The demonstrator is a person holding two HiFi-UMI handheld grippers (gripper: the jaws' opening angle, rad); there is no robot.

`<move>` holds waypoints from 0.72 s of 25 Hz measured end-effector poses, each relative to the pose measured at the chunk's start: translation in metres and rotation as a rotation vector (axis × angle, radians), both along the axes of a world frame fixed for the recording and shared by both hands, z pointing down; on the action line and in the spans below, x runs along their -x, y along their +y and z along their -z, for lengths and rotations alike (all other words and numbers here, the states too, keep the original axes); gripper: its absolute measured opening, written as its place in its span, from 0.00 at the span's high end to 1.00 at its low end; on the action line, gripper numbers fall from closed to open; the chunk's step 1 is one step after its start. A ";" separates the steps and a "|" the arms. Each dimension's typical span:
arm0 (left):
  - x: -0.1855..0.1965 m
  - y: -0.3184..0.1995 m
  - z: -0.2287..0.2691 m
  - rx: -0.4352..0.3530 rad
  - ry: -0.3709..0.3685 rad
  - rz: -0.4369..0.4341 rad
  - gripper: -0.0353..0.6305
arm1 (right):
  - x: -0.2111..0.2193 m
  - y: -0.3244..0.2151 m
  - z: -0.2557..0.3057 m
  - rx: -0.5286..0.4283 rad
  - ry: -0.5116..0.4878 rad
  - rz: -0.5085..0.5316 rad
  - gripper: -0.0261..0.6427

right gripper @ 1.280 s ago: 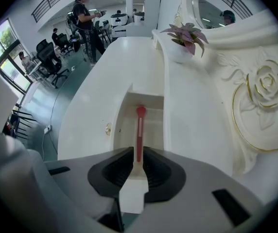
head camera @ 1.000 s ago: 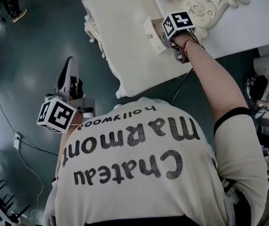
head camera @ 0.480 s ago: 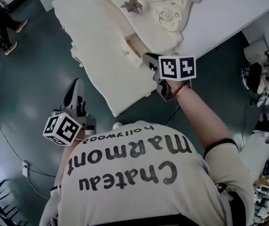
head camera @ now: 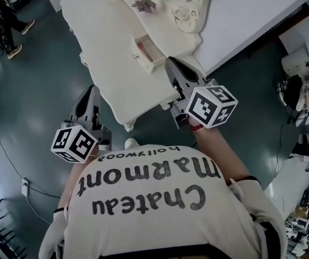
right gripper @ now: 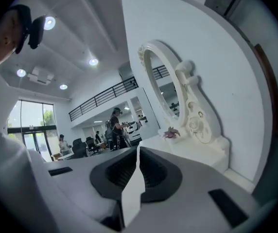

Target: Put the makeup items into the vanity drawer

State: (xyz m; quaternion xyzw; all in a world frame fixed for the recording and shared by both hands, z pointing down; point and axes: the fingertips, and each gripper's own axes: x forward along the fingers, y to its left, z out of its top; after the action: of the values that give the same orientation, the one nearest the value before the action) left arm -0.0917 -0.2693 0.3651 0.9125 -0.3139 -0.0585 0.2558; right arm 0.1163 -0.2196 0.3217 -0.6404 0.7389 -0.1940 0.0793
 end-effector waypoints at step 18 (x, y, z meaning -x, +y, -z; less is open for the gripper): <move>-0.018 0.103 0.012 -0.059 -0.039 0.113 0.94 | -0.043 0.108 -0.003 -0.030 -0.018 -0.041 0.90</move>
State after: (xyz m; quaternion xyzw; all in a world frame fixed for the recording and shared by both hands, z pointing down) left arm -0.0736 -0.1660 0.3528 0.9014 -0.3679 -0.0642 0.2189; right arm 0.1594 -0.1112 0.3251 -0.6524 0.7277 -0.1867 0.0995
